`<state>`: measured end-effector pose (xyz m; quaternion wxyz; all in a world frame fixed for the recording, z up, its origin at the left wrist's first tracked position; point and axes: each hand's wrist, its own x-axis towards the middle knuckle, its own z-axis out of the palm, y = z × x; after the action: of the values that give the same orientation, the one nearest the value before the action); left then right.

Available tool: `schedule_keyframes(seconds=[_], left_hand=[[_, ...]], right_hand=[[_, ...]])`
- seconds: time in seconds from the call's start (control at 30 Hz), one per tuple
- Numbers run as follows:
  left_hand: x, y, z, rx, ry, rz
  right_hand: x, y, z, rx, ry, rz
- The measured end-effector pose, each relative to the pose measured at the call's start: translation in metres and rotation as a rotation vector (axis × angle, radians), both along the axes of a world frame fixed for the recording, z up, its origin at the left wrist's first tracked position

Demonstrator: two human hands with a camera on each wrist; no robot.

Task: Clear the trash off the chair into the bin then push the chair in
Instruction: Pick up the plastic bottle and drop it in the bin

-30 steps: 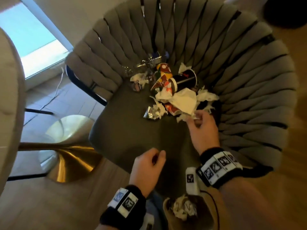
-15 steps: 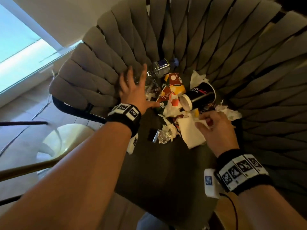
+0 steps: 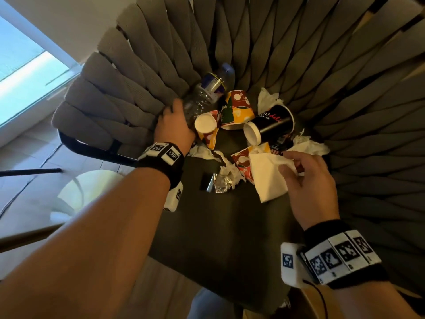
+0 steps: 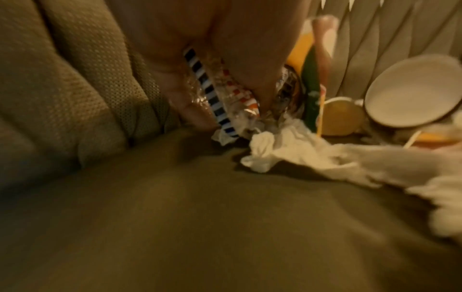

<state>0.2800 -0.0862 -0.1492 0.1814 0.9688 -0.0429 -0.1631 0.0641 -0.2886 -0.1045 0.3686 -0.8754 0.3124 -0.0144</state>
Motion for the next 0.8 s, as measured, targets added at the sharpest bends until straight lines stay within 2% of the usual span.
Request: schedule_keyframes(seconds=[0.2, 0.33, 0.5, 0.6, 0.67, 0.8], left_hand=[[-0.061, 0.013, 0.02, -0.317, -0.059, 0.203], [-0.109, 0.015, 0.046, -0.516, -0.034, 0.329], [-0.201, 0.013, 0.087, -0.654, 0.015, 0.383], [-0.286, 0.015, 0.104, -0.775, 0.153, 0.392], [-0.353, 0.02, 0.105, -0.774, 0.289, 0.381], [-0.483, 0.032, 0.086, -0.692, 0.606, 0.4]], right_hand=[[-0.024, 0.0, 0.022, 0.028, -0.067, -0.02], [-0.049, 0.004, 0.036, 0.101, -0.091, -0.043], [-0.109, 0.012, 0.061, 0.233, -0.09, -0.073], [-0.168, 0.018, 0.077, 0.336, -0.028, -0.045], [-0.215, 0.021, 0.078, 0.405, 0.049, -0.001], [-0.314, 0.013, 0.04, 0.335, 0.258, 0.084]])
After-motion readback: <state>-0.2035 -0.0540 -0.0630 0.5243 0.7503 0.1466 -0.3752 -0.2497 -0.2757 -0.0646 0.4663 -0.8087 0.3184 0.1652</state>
